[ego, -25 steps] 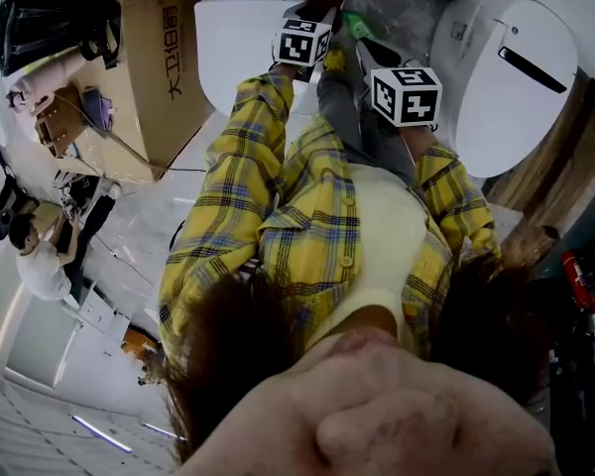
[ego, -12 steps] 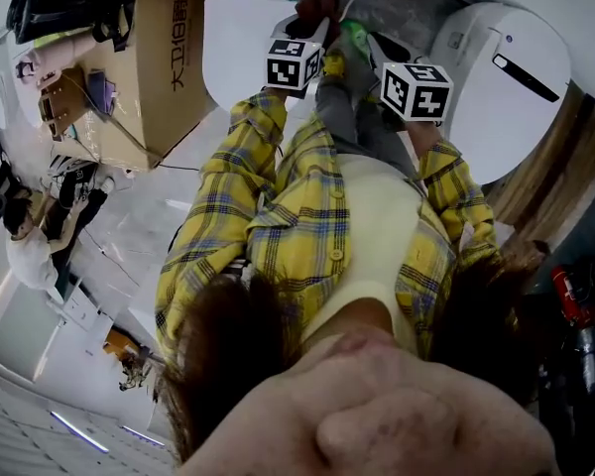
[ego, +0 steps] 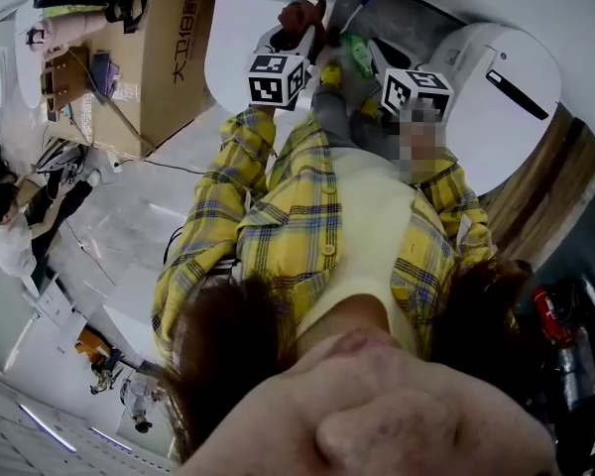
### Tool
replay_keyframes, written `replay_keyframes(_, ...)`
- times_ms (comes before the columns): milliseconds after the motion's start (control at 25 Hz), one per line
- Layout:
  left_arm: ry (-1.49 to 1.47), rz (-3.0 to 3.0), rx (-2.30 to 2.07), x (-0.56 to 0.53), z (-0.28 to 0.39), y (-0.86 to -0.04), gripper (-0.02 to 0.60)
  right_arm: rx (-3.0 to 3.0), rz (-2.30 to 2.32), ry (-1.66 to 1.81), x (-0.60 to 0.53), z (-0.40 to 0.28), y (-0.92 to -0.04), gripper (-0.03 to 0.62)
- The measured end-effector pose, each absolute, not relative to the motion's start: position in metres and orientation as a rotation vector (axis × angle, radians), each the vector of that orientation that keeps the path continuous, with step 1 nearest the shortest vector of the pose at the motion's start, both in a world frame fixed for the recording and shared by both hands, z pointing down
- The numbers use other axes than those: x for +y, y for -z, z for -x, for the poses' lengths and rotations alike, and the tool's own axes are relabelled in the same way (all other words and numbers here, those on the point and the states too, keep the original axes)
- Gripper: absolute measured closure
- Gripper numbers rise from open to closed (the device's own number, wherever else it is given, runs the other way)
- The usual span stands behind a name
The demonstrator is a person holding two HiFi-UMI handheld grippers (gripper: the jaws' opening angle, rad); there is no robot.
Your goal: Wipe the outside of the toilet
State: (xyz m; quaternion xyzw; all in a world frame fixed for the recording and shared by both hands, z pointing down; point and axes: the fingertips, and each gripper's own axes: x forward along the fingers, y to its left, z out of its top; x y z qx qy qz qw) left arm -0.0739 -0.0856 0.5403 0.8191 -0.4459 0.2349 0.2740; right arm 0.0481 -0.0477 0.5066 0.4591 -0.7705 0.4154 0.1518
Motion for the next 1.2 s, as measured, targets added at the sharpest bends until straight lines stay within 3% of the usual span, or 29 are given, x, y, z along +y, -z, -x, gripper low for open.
replay_keyframes(1200,-0.396,-2.087,-1.497,-0.042,0.137,-0.465,0.483,-2.376,-1.223,-1.033,-0.052,-0.013,-0.458,0.569)
